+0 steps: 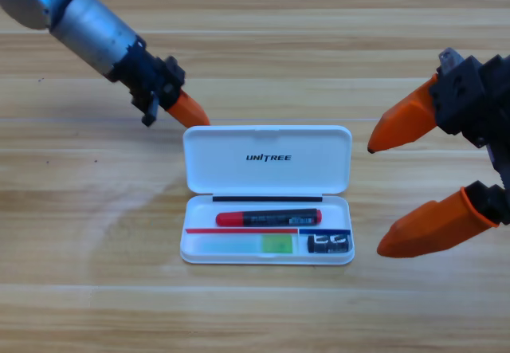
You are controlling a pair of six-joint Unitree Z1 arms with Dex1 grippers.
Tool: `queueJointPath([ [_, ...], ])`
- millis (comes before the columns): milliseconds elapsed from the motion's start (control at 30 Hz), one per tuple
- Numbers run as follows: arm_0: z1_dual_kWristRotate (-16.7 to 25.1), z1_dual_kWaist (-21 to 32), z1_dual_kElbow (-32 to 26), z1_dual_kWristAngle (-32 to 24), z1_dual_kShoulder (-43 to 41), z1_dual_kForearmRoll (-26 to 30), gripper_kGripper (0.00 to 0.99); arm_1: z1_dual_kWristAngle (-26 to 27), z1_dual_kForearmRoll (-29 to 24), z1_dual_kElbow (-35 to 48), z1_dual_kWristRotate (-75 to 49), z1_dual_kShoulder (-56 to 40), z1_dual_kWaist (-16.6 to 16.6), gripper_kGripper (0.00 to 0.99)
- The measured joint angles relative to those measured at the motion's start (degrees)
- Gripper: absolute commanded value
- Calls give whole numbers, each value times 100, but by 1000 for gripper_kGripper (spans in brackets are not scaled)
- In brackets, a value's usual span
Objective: Clean up eraser and pencils
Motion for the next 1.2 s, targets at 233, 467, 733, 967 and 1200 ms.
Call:
queueJointPath([
  [233,-21,-284,-117,-315,26,528,0,9,0,0,17,0,0,990],
  [467,-21,-526,-240,-410,26,793,0,10,-1,0,23,0,0,990],
  [733,-21,-718,-99,-410,19,830,0,10,-1,0,43,0,0,990],
  [967,-21,-909,190,-409,-42,830,0,10,-1,0,54,0,0,990],
  [1200,-19,-1118,555,-378,-74,685,0,10,-1,0,67,0,0,990],
])
